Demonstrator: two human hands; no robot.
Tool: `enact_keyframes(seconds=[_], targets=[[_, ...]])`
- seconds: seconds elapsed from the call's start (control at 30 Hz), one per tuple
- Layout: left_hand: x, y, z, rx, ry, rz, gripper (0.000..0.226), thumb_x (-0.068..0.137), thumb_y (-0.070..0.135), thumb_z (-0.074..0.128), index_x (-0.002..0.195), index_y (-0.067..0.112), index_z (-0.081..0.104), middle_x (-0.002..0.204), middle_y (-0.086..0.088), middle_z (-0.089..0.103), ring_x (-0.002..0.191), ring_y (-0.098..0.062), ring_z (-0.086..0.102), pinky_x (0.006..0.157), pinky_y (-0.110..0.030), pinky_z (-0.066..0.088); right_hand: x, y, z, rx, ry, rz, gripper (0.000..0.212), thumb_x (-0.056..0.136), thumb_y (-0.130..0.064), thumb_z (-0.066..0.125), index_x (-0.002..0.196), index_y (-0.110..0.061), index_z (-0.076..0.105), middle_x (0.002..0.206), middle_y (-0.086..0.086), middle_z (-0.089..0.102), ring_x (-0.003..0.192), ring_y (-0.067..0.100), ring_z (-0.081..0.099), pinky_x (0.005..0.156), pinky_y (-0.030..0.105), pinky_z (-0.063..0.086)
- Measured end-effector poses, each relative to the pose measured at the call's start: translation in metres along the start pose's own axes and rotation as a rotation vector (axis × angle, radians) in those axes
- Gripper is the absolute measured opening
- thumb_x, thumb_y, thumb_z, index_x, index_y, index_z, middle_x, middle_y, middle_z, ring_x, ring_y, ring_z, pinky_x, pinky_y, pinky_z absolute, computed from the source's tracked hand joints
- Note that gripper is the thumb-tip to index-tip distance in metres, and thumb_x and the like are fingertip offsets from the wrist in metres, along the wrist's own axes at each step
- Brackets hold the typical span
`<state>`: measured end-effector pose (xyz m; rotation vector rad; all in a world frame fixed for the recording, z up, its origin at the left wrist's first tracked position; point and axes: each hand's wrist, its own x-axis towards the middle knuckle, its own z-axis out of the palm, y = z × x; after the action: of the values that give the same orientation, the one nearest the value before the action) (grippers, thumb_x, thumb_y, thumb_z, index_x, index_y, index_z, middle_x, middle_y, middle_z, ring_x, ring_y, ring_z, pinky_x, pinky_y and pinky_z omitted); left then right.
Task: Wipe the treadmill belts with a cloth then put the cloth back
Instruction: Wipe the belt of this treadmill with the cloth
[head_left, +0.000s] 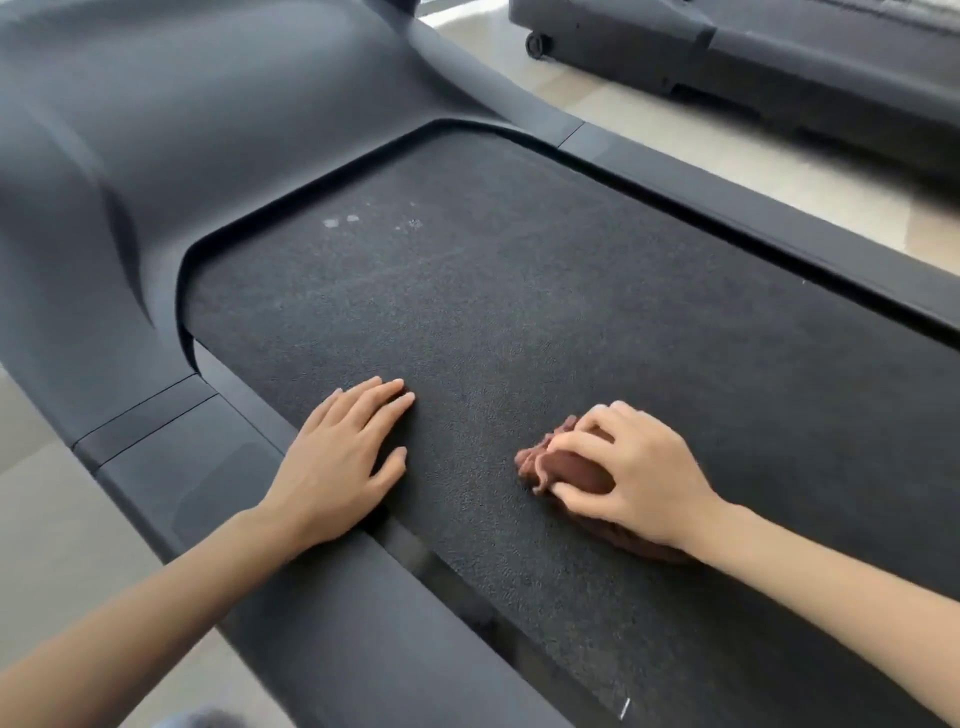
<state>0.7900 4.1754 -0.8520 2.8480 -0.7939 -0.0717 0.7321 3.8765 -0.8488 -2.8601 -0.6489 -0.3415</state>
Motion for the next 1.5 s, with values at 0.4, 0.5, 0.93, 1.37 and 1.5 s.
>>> enact_keyframes(seconds=[0.4, 0.5, 0.93, 1.37, 1.5], targets=[[0.003, -0.010, -0.003, -0.014, 0.001, 0.049, 0.075, 0.082, 0.050, 0.013, 0.142, 0.013, 0.038, 0.149, 0.001, 0.036, 0.140, -0.016, 0.026, 0.117, -0.035, 0.017, 0.116, -0.003, 0.033, -0.081, 0.079, 0.426, 0.036, 0.081, -0.053, 0.057, 0.105, -0.027, 0.064, 0.097, 0.003, 0.060, 0.096, 0.023, 0.053, 0.077, 0.033, 0.042], [-0.001, -0.022, -0.006, 0.021, -0.010, 0.044, 0.074, 0.083, 0.052, 0.015, 0.142, 0.016, 0.040, 0.149, 0.002, 0.036, 0.140, -0.017, 0.027, 0.116, -0.038, 0.017, 0.058, -0.052, 0.017, 0.031, 0.040, 0.183, 0.034, 0.075, -0.050, 0.063, 0.099, -0.026, 0.067, 0.087, 0.000, 0.058, 0.083, 0.020, 0.054, 0.071, 0.031, 0.045], [-0.001, -0.055, -0.013, -0.017, -0.023, -0.020, 0.068, 0.083, 0.053, 0.013, 0.141, 0.030, 0.038, 0.150, 0.008, 0.032, 0.141, -0.014, 0.022, 0.117, -0.037, 0.016, 0.086, -0.016, 0.026, 0.048, 0.046, 0.157, 0.032, 0.074, -0.052, 0.063, 0.096, -0.030, 0.068, 0.086, -0.003, 0.058, 0.082, 0.020, 0.056, 0.070, 0.033, 0.049], [0.030, -0.123, -0.028, 0.028, 0.001, -0.100, 0.074, 0.079, 0.057, 0.008, 0.143, 0.032, 0.035, 0.151, 0.007, 0.031, 0.141, -0.014, 0.021, 0.116, -0.037, 0.018, 0.225, -0.027, 0.067, -0.064, 0.053, 0.359, 0.037, 0.082, -0.054, 0.056, 0.106, -0.026, 0.062, 0.098, 0.006, 0.059, 0.097, 0.026, 0.053, 0.078, 0.033, 0.041], [0.042, -0.136, -0.028, 0.038, -0.012, -0.079, 0.064, 0.084, 0.054, 0.020, 0.141, 0.032, 0.038, 0.150, 0.007, 0.033, 0.141, -0.015, 0.023, 0.116, -0.037, 0.018, 0.193, -0.108, 0.066, 0.017, 0.036, 0.113, 0.033, 0.075, -0.050, 0.059, 0.095, -0.025, 0.067, 0.088, 0.004, 0.059, 0.083, 0.025, 0.055, 0.072, 0.034, 0.047]])
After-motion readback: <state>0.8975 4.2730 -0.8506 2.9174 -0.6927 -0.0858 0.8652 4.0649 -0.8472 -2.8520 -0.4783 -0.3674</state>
